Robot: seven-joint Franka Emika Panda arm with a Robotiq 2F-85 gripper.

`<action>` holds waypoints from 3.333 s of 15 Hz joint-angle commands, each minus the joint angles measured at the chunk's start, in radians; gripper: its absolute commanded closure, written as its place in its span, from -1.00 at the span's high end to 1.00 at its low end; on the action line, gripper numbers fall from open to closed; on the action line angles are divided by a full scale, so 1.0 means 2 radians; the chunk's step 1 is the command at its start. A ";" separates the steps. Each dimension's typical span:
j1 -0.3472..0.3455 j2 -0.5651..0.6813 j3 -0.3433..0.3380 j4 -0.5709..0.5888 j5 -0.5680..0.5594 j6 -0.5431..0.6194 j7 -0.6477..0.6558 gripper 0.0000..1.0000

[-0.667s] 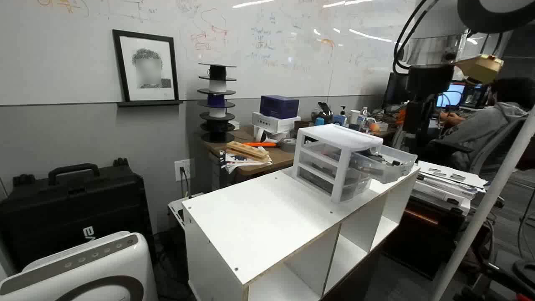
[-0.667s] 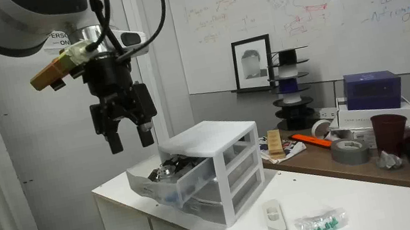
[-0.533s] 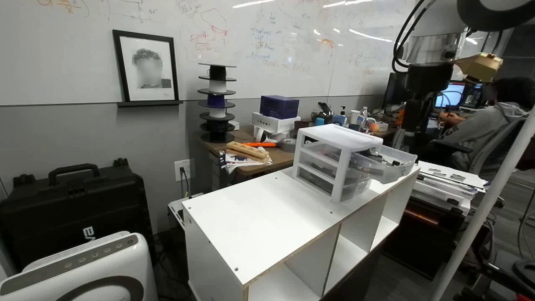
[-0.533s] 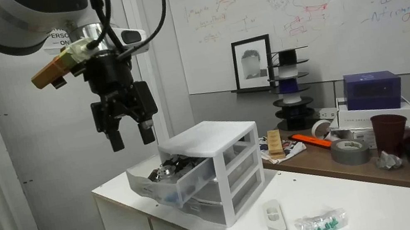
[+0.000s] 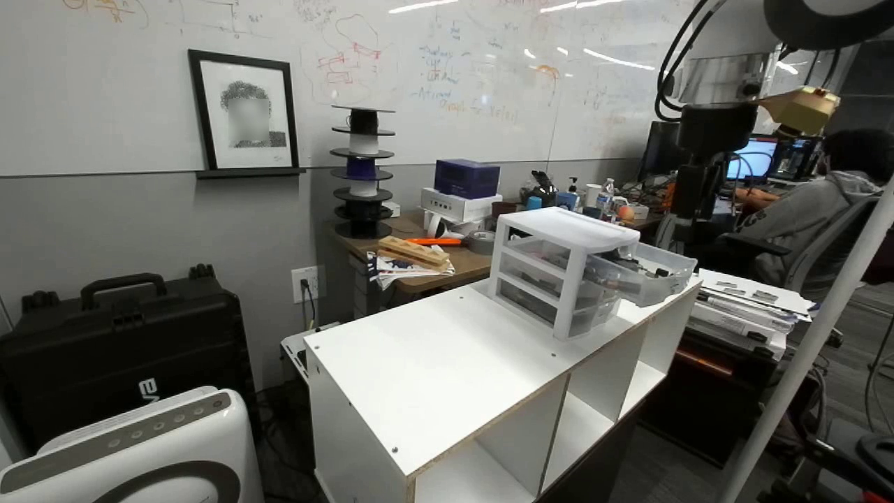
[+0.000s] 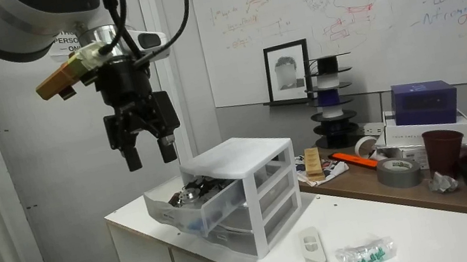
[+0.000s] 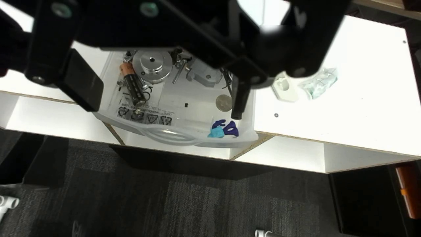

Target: Pick up the objects from the table, put them in the drawer and close the drawer.

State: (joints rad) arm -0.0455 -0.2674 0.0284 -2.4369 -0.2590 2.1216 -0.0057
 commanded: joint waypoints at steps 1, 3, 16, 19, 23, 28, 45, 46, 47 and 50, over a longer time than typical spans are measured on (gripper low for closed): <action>0.004 0.000 -0.004 0.001 -0.001 -0.001 0.001 1.00; 0.004 0.000 -0.005 0.003 -0.004 0.001 -0.008 1.00; -0.028 0.159 -0.123 0.214 0.078 0.038 -0.323 1.00; -0.050 0.238 -0.112 0.261 0.134 0.039 -0.408 1.00; -0.080 0.310 -0.087 0.310 0.132 0.032 -0.483 1.00; -0.108 0.327 -0.077 0.311 0.103 0.057 -0.571 1.00; -0.135 0.427 -0.094 0.324 0.095 0.152 -0.404 1.00; -0.135 0.419 -0.098 0.317 0.092 0.151 -0.386 1.00; -0.134 0.414 -0.104 0.313 0.089 0.152 -0.366 1.00; -0.139 0.413 -0.110 0.314 0.085 0.142 -0.325 1.00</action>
State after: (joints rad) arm -0.3162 0.5804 -0.1830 -1.8041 -0.0633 2.4213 -0.7447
